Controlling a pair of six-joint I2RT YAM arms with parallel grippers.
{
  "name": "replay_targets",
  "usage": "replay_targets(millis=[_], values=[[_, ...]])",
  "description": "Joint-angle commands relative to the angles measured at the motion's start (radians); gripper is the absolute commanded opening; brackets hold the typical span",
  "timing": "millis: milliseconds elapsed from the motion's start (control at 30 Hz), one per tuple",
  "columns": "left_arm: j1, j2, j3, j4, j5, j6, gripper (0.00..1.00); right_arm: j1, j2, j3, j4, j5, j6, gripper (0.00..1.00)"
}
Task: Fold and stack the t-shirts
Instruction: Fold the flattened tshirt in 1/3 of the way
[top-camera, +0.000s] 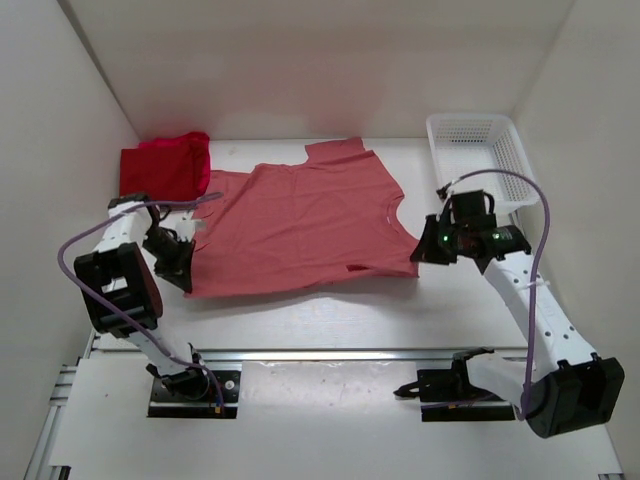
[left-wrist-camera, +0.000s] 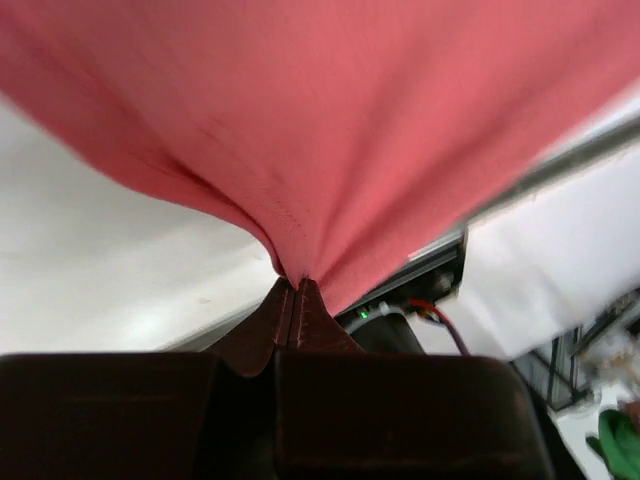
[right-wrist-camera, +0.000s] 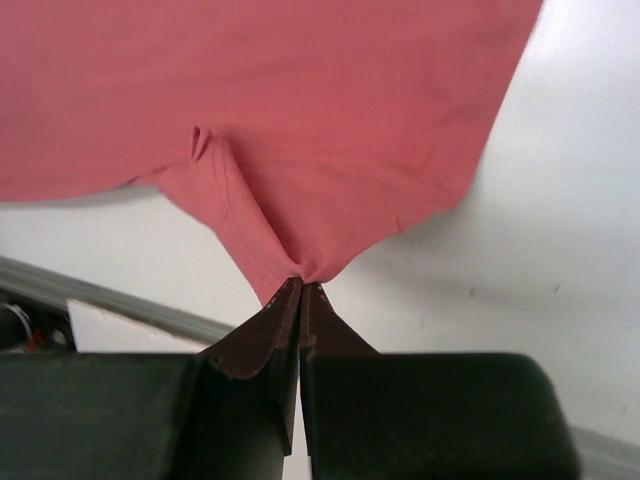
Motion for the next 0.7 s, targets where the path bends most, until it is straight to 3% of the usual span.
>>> replay_targets(millis=[0, 300, 400, 533, 667], values=[[0.008, 0.057, 0.174, -0.047, 0.079, -0.018, 0.0, -0.061, 0.068, 0.155, 0.112, -0.043, -0.074, 0.0], [-0.04, 0.29, 0.501, 0.019, 0.203, -0.202, 0.0, -0.121, 0.496, 0.427, 0.324, -0.132, -0.171, 0.0], [-0.058, 0.345, 0.579, 0.036, 0.188, -0.216, 0.0, -0.126, 0.644, 0.558, 0.313, -0.14, -0.205, 0.0], [-0.057, 0.396, 0.648, 0.064, 0.139, -0.256, 0.0, -0.104, 0.757, 0.727, 0.257, -0.1, -0.263, 0.0], [-0.041, 0.418, 0.644, 0.074, 0.076, -0.274, 0.0, -0.15, 0.785, 0.698, 0.278, -0.139, -0.219, 0.0]])
